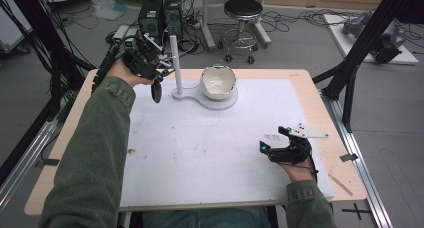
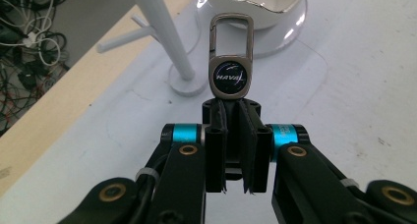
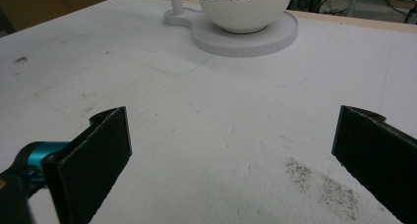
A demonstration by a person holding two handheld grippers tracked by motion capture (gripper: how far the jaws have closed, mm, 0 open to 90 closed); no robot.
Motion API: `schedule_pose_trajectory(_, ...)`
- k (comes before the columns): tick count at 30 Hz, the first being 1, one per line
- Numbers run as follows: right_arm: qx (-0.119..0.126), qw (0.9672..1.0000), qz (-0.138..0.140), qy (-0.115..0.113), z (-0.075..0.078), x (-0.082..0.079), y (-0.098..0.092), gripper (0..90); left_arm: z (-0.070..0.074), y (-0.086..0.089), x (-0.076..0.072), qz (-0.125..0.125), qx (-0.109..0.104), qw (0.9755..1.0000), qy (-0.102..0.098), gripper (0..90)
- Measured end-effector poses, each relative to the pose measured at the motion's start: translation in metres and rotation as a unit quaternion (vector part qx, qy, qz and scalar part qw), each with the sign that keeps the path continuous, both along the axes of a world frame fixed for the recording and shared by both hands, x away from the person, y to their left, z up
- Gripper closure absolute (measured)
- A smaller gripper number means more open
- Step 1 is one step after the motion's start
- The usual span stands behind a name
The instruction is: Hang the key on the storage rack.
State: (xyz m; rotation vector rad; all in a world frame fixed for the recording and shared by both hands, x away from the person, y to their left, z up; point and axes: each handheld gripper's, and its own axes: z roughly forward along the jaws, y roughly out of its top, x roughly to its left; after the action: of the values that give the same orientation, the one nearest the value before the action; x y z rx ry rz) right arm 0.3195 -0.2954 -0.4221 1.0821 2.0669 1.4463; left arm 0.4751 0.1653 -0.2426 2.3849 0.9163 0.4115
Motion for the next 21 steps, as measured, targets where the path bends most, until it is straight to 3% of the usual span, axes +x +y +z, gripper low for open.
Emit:
schedule_pose_trajectory(5, 0.002, 1.0000, 0.001, 0.001, 0.000, 0.000, 0.000, 0.3, 0.011, -0.004, 0.002, 0.000, -0.005, 0.9993, -0.038, 81.9)
schedule_pose_trajectory(12, 0.001, 1.0000, 0.001, -0.001, 0.000, 0.000, 0.001, 0.3, 0.015, -0.010, 0.013, 0.006, 0.018, 0.9986, -0.049, 81.9)
schedule_pose_trajectory(15, 0.001, 1.0000, -0.002, -0.003, 0.000, 0.000, -0.001, 0.3, 0.016, -0.013, 0.018, 0.004, 0.005, 0.9986, -0.052, 81.8)
schedule_pose_trajectory(17, 0.002, 1.0000, -0.003, -0.002, 0.000, 0.000, -0.001, 0.3, 0.015, -0.016, 0.020, 0.004, 0.009, 0.9987, -0.050, 81.8)
schedule_pose_trajectory(21, 0.005, 1.0000, -0.006, -0.001, -0.001, 0.000, -0.003, 0.3, 0.008, -0.019, 0.023, 0.010, 0.039, 0.9982, -0.044, 81.8)
